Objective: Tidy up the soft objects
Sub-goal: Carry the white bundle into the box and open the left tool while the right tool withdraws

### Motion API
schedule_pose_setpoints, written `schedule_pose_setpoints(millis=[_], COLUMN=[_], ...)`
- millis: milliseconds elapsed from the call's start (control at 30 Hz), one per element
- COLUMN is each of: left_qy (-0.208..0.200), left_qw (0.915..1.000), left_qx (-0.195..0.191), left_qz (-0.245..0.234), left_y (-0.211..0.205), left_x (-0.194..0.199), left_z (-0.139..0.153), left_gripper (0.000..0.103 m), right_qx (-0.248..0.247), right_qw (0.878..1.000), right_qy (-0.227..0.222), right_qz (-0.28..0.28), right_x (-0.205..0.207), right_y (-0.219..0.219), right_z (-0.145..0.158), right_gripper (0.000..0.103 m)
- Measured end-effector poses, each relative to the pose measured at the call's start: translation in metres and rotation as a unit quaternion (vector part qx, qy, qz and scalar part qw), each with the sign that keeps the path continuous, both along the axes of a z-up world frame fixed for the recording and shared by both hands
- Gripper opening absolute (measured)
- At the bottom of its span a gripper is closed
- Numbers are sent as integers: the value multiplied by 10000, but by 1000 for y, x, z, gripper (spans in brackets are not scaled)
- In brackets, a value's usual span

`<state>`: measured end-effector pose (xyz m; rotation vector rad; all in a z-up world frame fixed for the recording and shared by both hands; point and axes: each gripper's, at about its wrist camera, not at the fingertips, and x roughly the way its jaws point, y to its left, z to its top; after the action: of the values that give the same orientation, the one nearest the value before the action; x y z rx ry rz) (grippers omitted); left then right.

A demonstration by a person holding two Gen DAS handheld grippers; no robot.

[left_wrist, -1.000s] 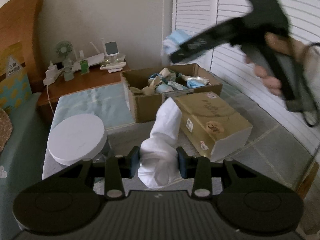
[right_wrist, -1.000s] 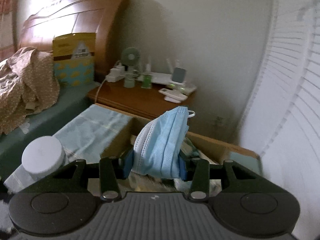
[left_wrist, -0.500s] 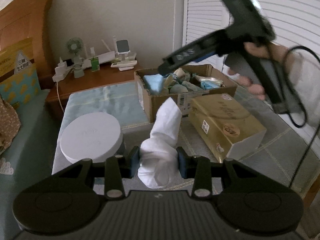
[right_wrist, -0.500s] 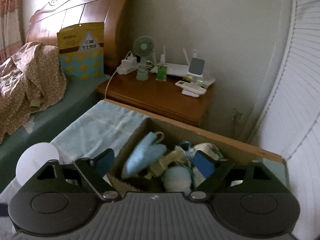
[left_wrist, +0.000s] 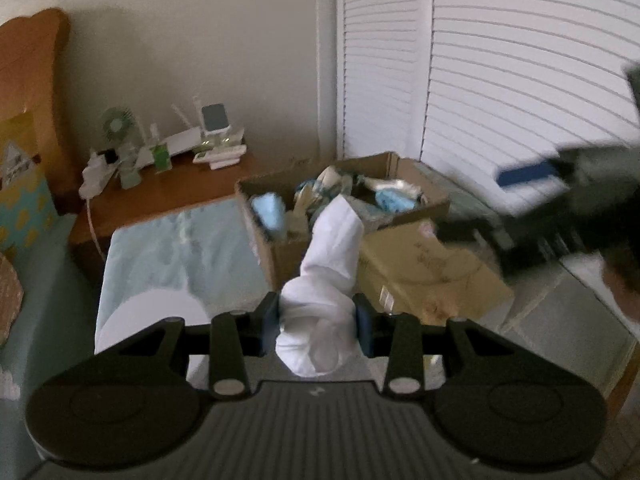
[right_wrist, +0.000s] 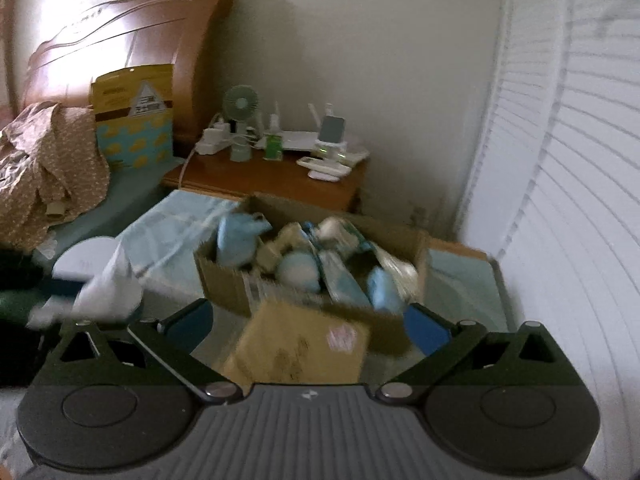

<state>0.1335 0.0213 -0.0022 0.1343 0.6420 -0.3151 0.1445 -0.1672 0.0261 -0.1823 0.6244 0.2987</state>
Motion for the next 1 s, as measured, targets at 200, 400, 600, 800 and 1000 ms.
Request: schedule_pose_setpoints(millis=[200, 400, 600, 800, 1000], left_qy=[-165, -279, -100, -144, -344], left_qw=[9996, 9992, 9997, 9995, 9991], left_qx=[28, 77, 186, 254, 156], left_qz=[-205, -280, -97, 75, 200], left_y=[-27, -56, -67, -66, -55], left_x=[38, 82, 120, 127, 104], left_z=[16, 21, 9, 2, 15], left_gripper=[39, 40, 40, 93, 101], right_qx=[168, 232, 193, 188, 134], right_qw=[9995, 9991, 9991, 9992, 9989], right_qy=[99, 109, 68, 70, 55], right_qz=[-268, -324, -377, -358, -446], right_x=[-29, -35, -33, -31, -31], right_y=[-26, -37, -42, -41, -38], right_z=[-10, -10, -9, -6, -4], right_gripper=[103, 103, 103, 103, 103])
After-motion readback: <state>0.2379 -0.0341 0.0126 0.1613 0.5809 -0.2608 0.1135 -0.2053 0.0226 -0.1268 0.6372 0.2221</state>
